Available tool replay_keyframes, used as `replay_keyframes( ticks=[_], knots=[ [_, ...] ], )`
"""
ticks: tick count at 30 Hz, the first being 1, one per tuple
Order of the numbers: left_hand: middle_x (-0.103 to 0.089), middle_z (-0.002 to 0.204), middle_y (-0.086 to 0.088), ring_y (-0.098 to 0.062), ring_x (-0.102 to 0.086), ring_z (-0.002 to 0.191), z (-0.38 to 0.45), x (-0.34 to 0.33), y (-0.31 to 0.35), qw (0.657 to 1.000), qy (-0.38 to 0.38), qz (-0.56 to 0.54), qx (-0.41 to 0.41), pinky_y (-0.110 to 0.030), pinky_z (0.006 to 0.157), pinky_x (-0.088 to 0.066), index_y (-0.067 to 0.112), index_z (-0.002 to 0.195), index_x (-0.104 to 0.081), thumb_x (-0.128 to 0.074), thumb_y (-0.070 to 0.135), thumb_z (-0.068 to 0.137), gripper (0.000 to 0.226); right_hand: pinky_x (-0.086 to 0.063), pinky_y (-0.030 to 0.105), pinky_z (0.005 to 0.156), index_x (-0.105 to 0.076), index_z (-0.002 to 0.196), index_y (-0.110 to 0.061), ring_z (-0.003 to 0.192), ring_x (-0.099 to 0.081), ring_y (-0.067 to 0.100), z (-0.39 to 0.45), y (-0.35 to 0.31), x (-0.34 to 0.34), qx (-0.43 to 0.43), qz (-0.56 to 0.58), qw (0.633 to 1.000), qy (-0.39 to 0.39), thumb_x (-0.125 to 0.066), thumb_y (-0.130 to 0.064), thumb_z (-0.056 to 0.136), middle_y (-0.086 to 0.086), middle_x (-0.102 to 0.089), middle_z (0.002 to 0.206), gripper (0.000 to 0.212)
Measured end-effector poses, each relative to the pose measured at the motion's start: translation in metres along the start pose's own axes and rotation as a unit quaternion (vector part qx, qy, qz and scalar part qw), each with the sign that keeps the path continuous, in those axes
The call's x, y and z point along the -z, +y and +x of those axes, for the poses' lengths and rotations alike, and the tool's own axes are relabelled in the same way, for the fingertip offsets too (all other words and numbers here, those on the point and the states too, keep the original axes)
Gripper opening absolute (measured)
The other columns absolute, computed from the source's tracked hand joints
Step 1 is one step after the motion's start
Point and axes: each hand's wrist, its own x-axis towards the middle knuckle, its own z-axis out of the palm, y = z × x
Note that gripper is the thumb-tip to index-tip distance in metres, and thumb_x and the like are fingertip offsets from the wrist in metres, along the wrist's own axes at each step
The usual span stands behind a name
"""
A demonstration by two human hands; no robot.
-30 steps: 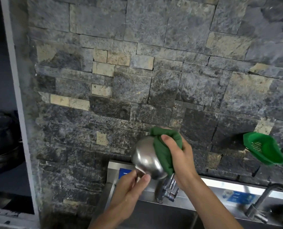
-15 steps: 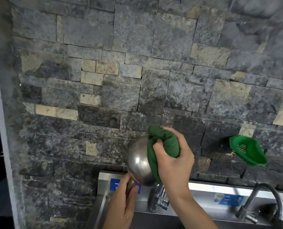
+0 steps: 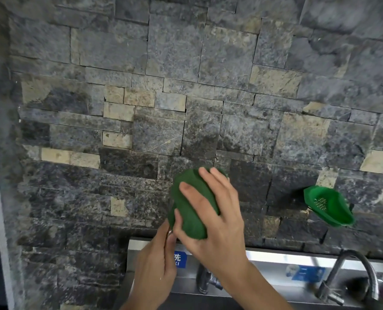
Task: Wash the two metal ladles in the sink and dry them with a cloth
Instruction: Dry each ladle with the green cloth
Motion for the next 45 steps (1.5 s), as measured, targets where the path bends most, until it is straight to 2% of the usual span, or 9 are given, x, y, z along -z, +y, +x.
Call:
replay_keyframes(
  ticks=[4,8,16,21,26,31,40,43,45],
  knots=[
    [-0.065,0.072,0.019,-0.009,-0.065,0.062,0.006,-0.002,0.000,0.996,-0.048,-0.056,0.045,-0.022,0.055,-0.047,0.074,0.131,-0.024,-0.038,0.020,0.102,0.063,-0.028,0.055,0.122,-0.056,0.135,-0.027,0.150,-0.035,0.032,0.002,0.014,-0.011,0.122,-0.010,0.992,-0.038,-0.066,-0.041,0.097,0.014,-0.046,0.153,0.042],
    [-0.051,0.068,0.012,-0.014,-0.043,0.060,0.011,-0.007,0.004,0.964,-0.103,-0.211,0.125,-0.035,0.060,-0.041,0.053,0.141,-0.044,-0.041,0.037,0.100,0.044,-0.026,0.047,0.124,-0.050,0.142,-0.035,0.151,-0.033,0.026,0.012,0.038,-0.020,0.221,-0.069,0.971,-0.049,-0.069,-0.036,0.098,0.005,-0.038,0.158,0.048],
    [-0.034,0.056,0.001,-0.003,-0.027,0.036,0.038,0.009,0.014,0.842,-0.122,-0.387,0.356,-0.013,0.033,-0.021,0.043,0.109,-0.054,-0.044,0.030,0.103,0.017,-0.005,0.040,0.128,-0.023,0.161,-0.033,0.159,-0.005,0.023,0.026,0.088,-0.033,0.284,-0.195,0.898,-0.272,-0.083,-0.023,0.077,0.002,-0.009,0.171,0.103],
    [-0.035,0.056,0.000,-0.002,-0.025,0.036,0.041,0.010,0.002,0.808,-0.116,-0.425,0.390,-0.013,0.030,-0.020,0.034,0.129,-0.052,-0.045,0.026,0.103,0.028,-0.023,0.040,0.126,-0.031,0.159,-0.034,0.158,-0.013,0.019,0.009,0.077,-0.044,0.201,-0.087,0.928,-0.300,-0.064,-0.030,0.092,0.000,-0.015,0.171,0.075],
    [-0.035,0.048,0.005,-0.001,-0.021,0.033,0.038,0.016,-0.004,0.810,-0.106,-0.413,0.404,-0.011,0.029,-0.016,0.020,0.104,-0.058,-0.044,0.022,0.104,0.015,-0.042,0.042,0.117,-0.045,0.152,-0.033,0.152,-0.033,0.016,-0.001,0.086,-0.046,0.185,-0.029,0.899,-0.397,-0.063,-0.038,0.087,-0.001,-0.032,0.165,0.068],
    [-0.031,0.055,0.001,-0.003,-0.022,0.035,0.033,0.023,-0.015,0.822,-0.144,-0.356,0.421,-0.013,0.029,-0.022,0.031,0.131,-0.053,-0.046,0.028,0.104,0.028,-0.031,0.044,0.119,-0.065,0.134,-0.028,0.142,-0.048,0.021,0.017,0.104,-0.032,0.312,-0.208,0.813,-0.445,-0.087,-0.033,0.066,0.003,-0.052,0.153,0.072],
    [-0.027,0.061,0.006,-0.005,-0.020,0.044,0.043,0.021,-0.002,0.831,-0.247,-0.315,0.386,-0.015,0.037,-0.014,0.040,0.123,-0.052,-0.043,0.044,0.103,0.022,-0.052,0.039,0.107,-0.051,0.149,-0.021,0.142,-0.048,0.022,0.009,0.092,-0.043,0.196,-0.127,0.894,-0.382,-0.089,-0.009,0.062,0.007,-0.035,0.164,0.096],
    [-0.029,0.058,0.008,-0.005,-0.021,0.044,0.050,0.030,-0.005,0.848,-0.247,-0.296,0.363,-0.016,0.036,-0.016,0.044,0.124,-0.050,-0.045,0.041,0.103,0.022,-0.055,0.039,0.104,-0.035,0.157,-0.025,0.146,-0.044,0.020,-0.005,0.098,-0.040,0.174,-0.079,0.878,-0.438,-0.088,-0.016,0.066,0.003,-0.025,0.168,0.105],
    [-0.032,0.057,0.008,-0.005,-0.022,0.045,0.050,0.035,-0.010,0.853,-0.251,-0.289,0.354,-0.017,0.037,-0.015,0.044,0.123,-0.052,-0.047,0.043,0.099,0.024,-0.050,0.038,0.109,-0.052,0.148,-0.023,0.137,-0.055,0.021,-0.001,0.104,-0.032,0.237,-0.131,0.855,-0.443,-0.089,-0.016,0.064,0.005,-0.044,0.159,0.091]
  ],
)
